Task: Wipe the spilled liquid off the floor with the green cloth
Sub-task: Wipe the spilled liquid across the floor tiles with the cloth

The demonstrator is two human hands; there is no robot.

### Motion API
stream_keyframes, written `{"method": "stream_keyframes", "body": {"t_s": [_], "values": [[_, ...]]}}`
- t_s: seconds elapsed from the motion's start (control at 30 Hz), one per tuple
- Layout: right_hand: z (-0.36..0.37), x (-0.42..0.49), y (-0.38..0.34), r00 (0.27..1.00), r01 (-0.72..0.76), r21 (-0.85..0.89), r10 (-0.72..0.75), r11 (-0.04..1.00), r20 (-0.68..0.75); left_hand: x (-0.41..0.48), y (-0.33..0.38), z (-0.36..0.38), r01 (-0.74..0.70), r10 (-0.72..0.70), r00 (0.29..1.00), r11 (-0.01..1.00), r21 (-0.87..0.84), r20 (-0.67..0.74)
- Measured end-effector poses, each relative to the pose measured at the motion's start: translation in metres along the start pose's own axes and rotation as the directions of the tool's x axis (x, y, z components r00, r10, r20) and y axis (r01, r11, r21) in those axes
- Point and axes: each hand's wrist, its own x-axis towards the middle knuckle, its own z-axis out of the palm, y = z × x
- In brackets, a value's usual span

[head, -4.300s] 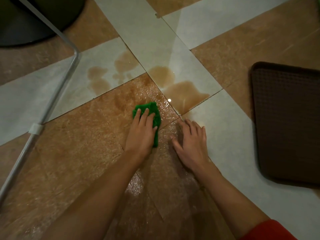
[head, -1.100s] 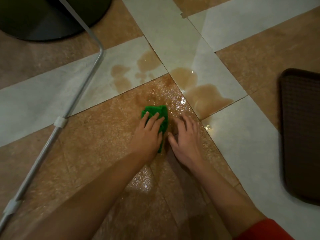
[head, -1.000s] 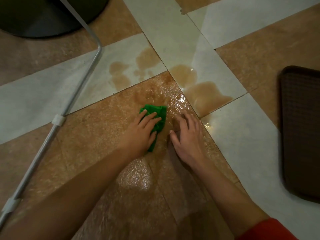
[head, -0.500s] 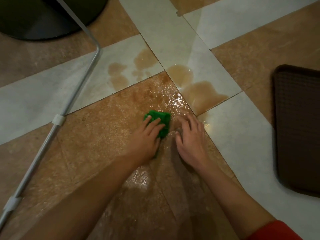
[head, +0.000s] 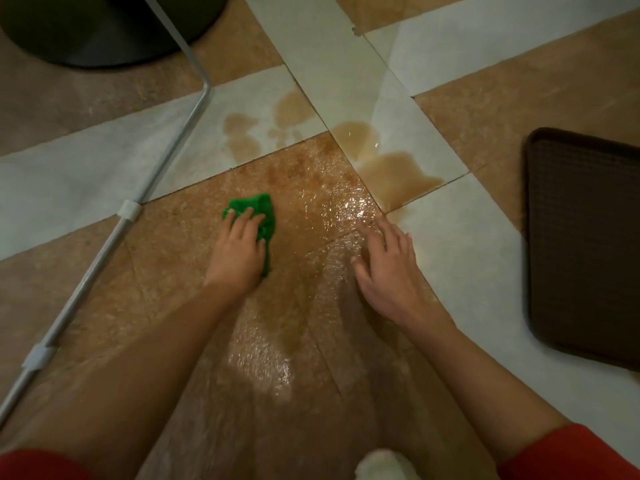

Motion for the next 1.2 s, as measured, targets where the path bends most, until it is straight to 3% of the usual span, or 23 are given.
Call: {"method": "stream_keyframes", "body": {"t_s": [0.13,0.2,0.3,0.37,0.47,0.53,0.57,0.63,0.7,0.77,0.9,0.97,1.1,1.2], "values": [[0.003,0.002,-0.008,0.999,0.034,-0.002,-0.034,0.999,0.033,-0.005,-0.004,-0.008,0.144,-0.144,0.989,0.99,0.012,-0.033],[0.008,0.009,-0.014,0.997,0.034,-0.02,-0.033,0.999,0.069,-0.019,0.018,-0.001,0.039,-0.037,0.999,0.997,0.066,-0.039],[0.017,0.019,-0.021,0.993,0.06,-0.02,-0.058,0.998,0.105,-0.034,0.037,0.007,-0.279,0.28,0.96,0.952,0.128,0.013],[0.02,0.021,-0.02,0.99,0.09,-0.027,-0.087,0.996,0.109,-0.026,0.036,0.004,-0.35,0.36,0.932,0.926,0.143,-0.044],[0.019,0.02,-0.012,0.991,0.077,-0.031,-0.073,0.997,0.109,-0.008,0.037,0.007,-0.096,0.096,0.995,0.995,0.012,-0.009],[0.016,0.019,-0.004,0.995,0.047,-0.03,-0.044,0.998,0.095,-0.005,0.054,0.013,0.025,-0.025,1.0,0.999,-0.023,-0.016],[0.014,0.018,0.0,0.996,0.03,-0.029,-0.028,0.999,0.085,-0.005,0.062,0.016,-0.031,0.032,0.999,0.999,0.024,-0.025],[0.01,0.018,0.01,0.997,-0.007,-0.033,0.009,0.999,0.073,-0.009,0.067,0.019,-0.289,0.282,0.957,0.95,0.12,0.069],[0.007,0.016,0.02,0.997,-0.055,-0.03,0.057,0.998,0.057,-0.005,0.06,0.021,-0.431,0.421,0.9,0.898,0.088,0.112],[0.005,0.015,0.029,0.994,-0.103,0.007,0.103,0.995,0.02,0.006,0.061,0.025,-0.343,0.341,0.935,0.939,-0.001,0.099],[-0.004,0.016,0.046,0.97,-0.194,0.168,0.215,0.966,-0.113,0.012,0.103,0.031,-0.036,0.037,0.999,0.998,-0.055,0.015],[-0.007,0.019,0.053,0.952,-0.225,0.209,0.26,0.952,-0.159,0.003,0.125,0.038,-0.119,0.12,0.991,0.992,-0.03,0.057],[-0.009,0.019,0.064,0.94,-0.257,0.204,0.294,0.945,-0.173,-0.005,0.127,0.049,-0.407,0.404,0.898,0.913,-0.02,0.172],[-0.007,0.015,0.072,0.959,-0.23,0.127,0.247,0.965,-0.14,0.017,0.125,0.054,-0.343,0.345,0.933,0.938,-0.041,0.097]]}}
